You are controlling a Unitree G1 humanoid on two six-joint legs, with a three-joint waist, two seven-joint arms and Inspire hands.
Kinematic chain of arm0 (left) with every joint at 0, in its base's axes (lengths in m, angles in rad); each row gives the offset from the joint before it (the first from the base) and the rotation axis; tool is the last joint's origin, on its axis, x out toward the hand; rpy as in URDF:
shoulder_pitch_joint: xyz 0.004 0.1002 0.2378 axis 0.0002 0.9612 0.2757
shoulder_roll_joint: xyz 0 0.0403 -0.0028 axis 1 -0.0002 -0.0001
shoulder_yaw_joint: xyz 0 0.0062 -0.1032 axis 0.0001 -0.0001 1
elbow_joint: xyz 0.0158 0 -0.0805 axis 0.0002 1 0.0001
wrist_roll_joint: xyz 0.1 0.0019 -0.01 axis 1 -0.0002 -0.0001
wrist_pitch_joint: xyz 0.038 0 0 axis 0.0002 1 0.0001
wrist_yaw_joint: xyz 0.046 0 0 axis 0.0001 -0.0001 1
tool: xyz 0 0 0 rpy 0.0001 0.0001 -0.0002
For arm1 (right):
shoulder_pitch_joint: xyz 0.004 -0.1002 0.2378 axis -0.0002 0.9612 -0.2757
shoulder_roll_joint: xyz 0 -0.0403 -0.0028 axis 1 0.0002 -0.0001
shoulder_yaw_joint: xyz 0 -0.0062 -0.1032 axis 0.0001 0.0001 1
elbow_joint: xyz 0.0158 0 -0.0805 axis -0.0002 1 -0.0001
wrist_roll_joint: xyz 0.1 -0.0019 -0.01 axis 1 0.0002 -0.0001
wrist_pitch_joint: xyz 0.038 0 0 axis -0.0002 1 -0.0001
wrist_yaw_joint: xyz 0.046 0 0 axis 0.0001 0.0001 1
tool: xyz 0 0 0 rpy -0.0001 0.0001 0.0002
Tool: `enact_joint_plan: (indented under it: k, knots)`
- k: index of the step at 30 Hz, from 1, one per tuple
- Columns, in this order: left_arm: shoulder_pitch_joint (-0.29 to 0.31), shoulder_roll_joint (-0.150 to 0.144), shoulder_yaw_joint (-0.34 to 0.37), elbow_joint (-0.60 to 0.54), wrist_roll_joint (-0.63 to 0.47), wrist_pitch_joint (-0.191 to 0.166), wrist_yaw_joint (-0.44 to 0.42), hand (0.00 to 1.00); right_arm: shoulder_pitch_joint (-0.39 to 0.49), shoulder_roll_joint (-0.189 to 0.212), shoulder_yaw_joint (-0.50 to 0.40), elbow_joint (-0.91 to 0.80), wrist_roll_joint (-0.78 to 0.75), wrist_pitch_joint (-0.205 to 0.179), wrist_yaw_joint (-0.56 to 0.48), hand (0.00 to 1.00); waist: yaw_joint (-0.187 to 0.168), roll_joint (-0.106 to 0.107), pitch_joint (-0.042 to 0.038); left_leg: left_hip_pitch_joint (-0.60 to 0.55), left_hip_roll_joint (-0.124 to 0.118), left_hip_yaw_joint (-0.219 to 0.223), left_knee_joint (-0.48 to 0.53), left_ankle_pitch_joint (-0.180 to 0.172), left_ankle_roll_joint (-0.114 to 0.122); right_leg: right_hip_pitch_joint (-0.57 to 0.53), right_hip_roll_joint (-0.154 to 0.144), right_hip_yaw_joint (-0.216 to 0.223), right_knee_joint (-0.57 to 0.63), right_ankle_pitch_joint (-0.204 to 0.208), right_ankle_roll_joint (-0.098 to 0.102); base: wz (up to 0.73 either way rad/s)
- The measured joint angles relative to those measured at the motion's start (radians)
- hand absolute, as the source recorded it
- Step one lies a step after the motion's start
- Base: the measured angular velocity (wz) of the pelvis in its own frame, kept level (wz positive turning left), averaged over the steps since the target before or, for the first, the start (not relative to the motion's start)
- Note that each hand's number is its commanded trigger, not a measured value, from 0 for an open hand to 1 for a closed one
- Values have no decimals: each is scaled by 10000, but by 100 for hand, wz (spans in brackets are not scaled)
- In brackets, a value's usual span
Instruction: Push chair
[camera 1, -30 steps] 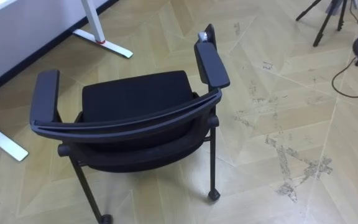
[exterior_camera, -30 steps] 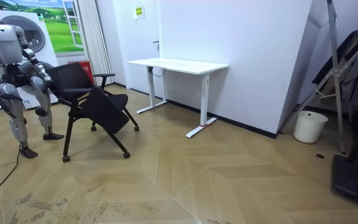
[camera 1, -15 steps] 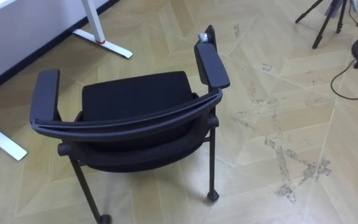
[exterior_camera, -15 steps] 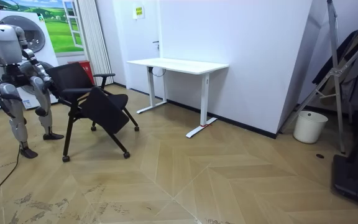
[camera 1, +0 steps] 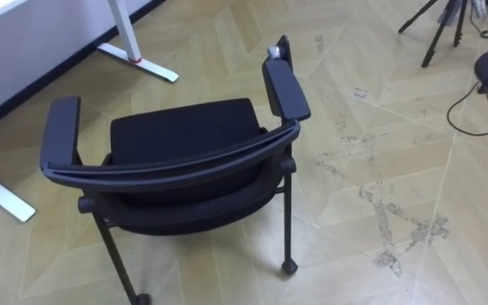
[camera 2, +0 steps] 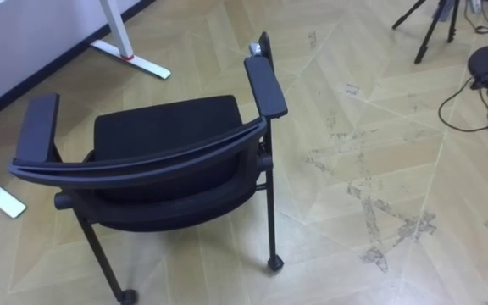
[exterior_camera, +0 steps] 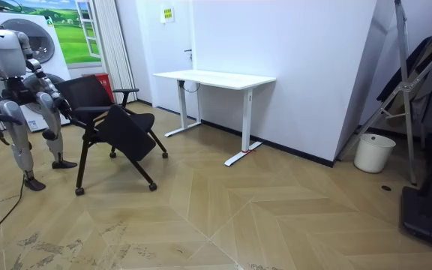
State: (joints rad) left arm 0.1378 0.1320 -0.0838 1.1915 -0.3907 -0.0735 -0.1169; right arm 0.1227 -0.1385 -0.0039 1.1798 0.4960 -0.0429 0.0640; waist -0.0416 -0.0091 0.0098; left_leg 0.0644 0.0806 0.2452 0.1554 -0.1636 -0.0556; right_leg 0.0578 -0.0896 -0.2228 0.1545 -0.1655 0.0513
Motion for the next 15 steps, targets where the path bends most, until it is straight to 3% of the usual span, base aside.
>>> enact_joint_plan:
  k: [5,11,15]
  knots:
    - [115,24,320,-17,-1,1,302,0,-28,-47,-206,-2,17,-9,-313,0,-76,53,14,108,-9,-49,-2,0,0,140,1,-3,-39,-3,1,2]
    - [264,61,1334,-239,5,-55,1050,0,-14,-110,-766,-97,13,-205,-377,0,-72,182,2,219,-14,-46,-9,-2,-3,300,9,-24,-129,-9,4,0]
    - [275,252,1624,-329,13,-112,1757,0,-10,-175,-914,-46,-44,-278,-397,0,-111,296,11,196,-13,-146,-3,-17,-28,398,11,-165,-128,-11,3,11]
